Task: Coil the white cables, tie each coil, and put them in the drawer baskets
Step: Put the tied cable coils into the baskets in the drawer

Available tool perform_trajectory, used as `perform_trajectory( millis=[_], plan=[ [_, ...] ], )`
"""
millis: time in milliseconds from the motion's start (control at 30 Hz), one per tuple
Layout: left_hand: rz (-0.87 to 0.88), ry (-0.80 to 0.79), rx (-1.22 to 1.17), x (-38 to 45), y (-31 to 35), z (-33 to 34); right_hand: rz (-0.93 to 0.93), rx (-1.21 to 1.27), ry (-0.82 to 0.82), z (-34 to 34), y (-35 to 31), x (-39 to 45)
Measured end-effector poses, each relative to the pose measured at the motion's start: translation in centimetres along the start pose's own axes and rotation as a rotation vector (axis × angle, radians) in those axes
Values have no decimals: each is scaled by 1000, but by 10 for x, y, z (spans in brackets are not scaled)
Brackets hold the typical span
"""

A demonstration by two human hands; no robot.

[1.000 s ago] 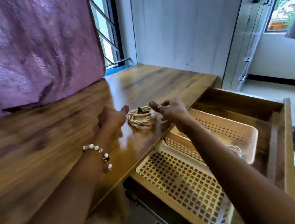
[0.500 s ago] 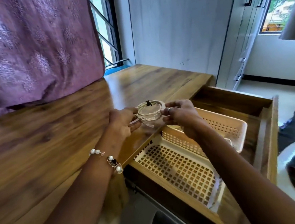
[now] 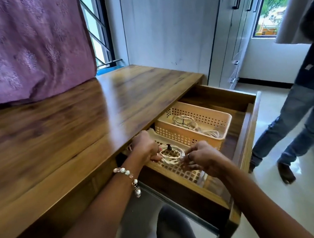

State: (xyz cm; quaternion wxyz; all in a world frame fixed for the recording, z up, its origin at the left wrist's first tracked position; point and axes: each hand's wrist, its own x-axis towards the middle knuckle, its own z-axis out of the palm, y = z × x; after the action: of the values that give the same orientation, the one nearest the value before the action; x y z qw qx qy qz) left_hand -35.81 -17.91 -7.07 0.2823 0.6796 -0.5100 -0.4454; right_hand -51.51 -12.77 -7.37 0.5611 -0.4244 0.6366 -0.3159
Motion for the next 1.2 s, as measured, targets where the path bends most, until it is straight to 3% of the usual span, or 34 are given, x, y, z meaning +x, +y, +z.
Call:
perform_trajectory(
  millis=[133, 200, 267, 367, 433, 467, 533, 600, 767, 1033, 1200],
  plan=[
    [74, 9, 231, -6, -1, 7, 14, -145, -33, 4, 9, 5],
    [114, 11, 327, -10, -2, 8, -86, -257, 78, 3, 12, 4],
    [161, 9, 365, -15, -2, 8, -296, -393, 302, -3, 16, 0],
    [267, 61, 340, -18, -4, 9, -581, -474, 767, -27, 33, -11],
    [373, 131, 300, -20, -5, 9, -540, -413, 1040, -46, 55, -13],
    [425, 162, 273, -20, -4, 11, -450, -335, 1066, -51, 66, -15],
    [515, 193, 245, -19, -2, 15, -277, -63, 889, -52, 85, -16],
    [562, 207, 228, -18, 1, 20, -218, 132, 737, -47, 96, -14],
    [627, 237, 239, -15, 1, 30, -203, 146, 808, -39, 91, -11],
    [687, 272, 238, -18, -8, 30, -211, 163, 791, -13, 74, 11],
    [710, 503, 413, -11, -11, 1, -206, 198, 791, 22, 49, 38]
  ],
)
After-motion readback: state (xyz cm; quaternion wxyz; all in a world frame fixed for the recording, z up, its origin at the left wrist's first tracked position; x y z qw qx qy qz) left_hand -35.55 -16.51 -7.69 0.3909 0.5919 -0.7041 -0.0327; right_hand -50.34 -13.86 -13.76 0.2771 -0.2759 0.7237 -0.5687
